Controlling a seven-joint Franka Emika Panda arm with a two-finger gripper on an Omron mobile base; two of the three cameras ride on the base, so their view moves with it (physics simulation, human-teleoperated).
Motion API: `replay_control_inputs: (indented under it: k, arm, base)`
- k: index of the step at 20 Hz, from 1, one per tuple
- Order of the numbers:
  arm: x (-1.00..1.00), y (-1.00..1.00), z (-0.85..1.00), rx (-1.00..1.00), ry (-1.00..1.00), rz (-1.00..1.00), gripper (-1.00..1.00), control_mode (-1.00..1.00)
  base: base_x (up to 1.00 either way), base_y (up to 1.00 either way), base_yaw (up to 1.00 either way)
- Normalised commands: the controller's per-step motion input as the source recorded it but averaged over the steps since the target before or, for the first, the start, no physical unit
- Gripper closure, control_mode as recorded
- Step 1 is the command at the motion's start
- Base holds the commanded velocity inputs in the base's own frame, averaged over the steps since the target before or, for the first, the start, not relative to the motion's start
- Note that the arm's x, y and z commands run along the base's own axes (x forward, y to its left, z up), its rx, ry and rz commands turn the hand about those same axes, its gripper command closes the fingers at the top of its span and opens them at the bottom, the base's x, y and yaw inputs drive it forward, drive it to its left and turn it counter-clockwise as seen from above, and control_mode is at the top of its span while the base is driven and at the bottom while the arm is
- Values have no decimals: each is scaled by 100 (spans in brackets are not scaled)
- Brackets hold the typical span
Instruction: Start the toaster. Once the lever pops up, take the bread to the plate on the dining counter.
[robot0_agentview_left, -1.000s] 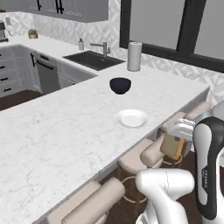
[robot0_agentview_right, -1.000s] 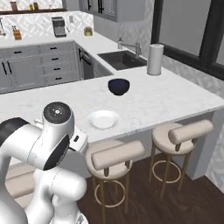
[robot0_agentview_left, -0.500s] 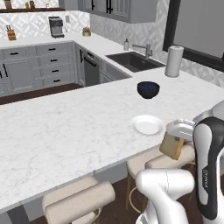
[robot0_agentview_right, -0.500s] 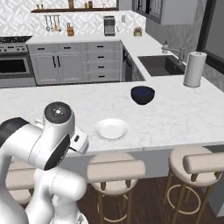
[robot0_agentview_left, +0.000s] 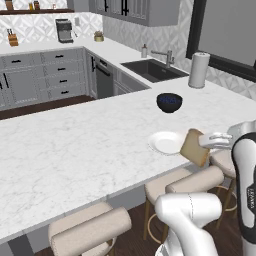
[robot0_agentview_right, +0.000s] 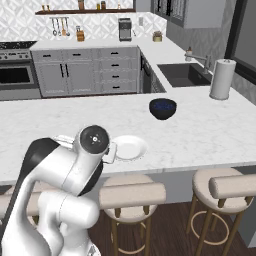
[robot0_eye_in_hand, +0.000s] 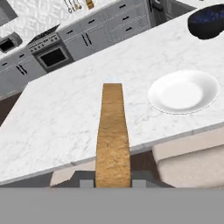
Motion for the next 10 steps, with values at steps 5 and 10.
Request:
replay_control_inputs:
  k: [5,10]
  arm:
    - [70,-59,0,12,-3,13,100,-100]
    - [71,-70,0,26,0,18,100,-100]
  base:
    - [0,0,0]
    - [0,0,0]
